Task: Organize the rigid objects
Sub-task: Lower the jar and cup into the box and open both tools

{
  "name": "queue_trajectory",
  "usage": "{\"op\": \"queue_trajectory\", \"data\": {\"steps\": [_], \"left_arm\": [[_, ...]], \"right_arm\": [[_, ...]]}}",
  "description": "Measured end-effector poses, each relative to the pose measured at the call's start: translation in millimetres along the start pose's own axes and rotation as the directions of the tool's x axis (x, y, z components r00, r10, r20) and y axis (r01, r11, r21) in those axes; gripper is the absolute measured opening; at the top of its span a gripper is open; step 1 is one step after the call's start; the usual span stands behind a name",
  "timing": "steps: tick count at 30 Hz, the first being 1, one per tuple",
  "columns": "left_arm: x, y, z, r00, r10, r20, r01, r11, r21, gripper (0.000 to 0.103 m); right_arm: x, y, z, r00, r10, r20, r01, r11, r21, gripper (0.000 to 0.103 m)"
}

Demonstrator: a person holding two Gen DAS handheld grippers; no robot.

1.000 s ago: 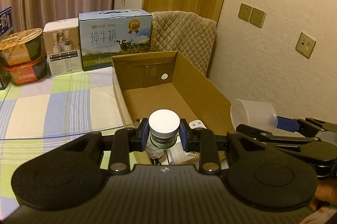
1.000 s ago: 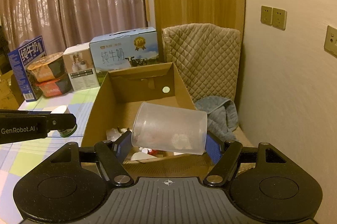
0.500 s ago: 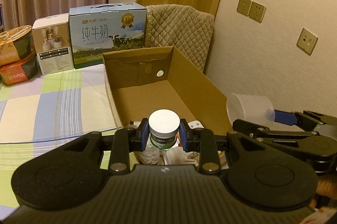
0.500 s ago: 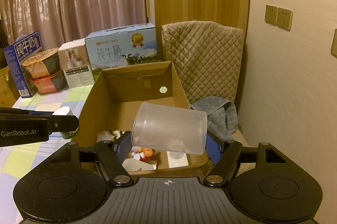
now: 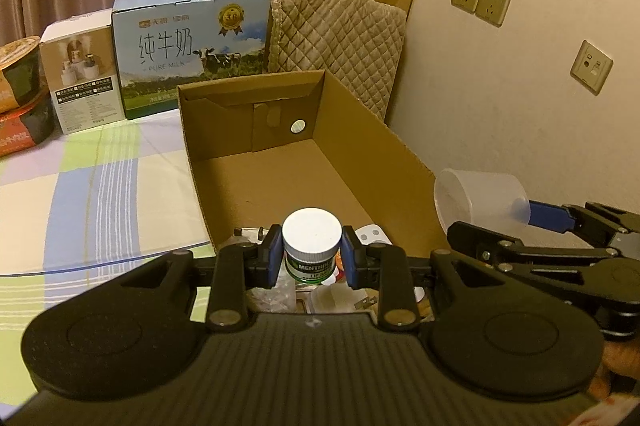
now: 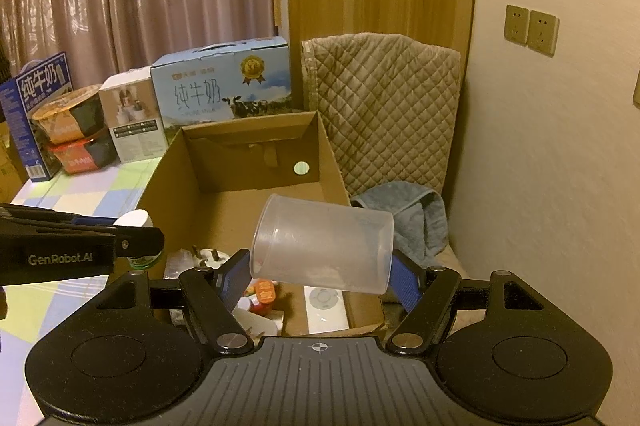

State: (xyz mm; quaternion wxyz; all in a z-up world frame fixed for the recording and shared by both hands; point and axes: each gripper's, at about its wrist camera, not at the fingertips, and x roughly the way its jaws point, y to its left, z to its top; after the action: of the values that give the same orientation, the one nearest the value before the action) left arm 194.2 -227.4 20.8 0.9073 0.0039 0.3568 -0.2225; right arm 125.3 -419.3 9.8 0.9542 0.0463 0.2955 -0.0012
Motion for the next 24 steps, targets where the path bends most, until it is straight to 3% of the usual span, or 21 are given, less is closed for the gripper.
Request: {"op": "queue_trajectory", "data": {"steps": [5, 6, 7, 9, 24], "left_arm": [[4.7, 0.1, 2.1, 1.0, -0.024, 0.002, 0.024, 1.0, 0.003, 0.026], [5.0, 0.3, 2.4, 1.0, -0.027, 0.011, 0.027, 1.0, 0.005, 0.029], [5.6, 0.7, 3.4, 1.0, -0.016, 0.021, 0.016, 1.0, 0.002, 0.043], [2.8, 4.7, 2.4, 0.999, 0.022, 0.047, -0.021, 1.0, -0.015, 0.051], [-17.9, 29.6, -7.8, 0.993, 0.113, 0.022, -0.111, 0.992, -0.062, 0.055]], "right_arm": [[0.9, -0.5, 0.4, 1.0, 0.001, 0.0, -0.001, 1.0, 0.001, 0.069], [0.9, -0.3, 0.6, 1.0, 0.0, 0.001, 0.0, 1.0, 0.001, 0.069], [1.4, -0.7, 0.5, 1.0, 0.001, 0.001, -0.001, 1.0, 0.002, 0.069], [2.3, -0.9, 0.1, 1.0, 0.002, 0.001, -0.002, 1.0, 0.004, 0.069], [3.1, 7.3, 1.0, 1.0, 0.023, -0.01, -0.023, 1.0, 0.007, 0.069]]}}
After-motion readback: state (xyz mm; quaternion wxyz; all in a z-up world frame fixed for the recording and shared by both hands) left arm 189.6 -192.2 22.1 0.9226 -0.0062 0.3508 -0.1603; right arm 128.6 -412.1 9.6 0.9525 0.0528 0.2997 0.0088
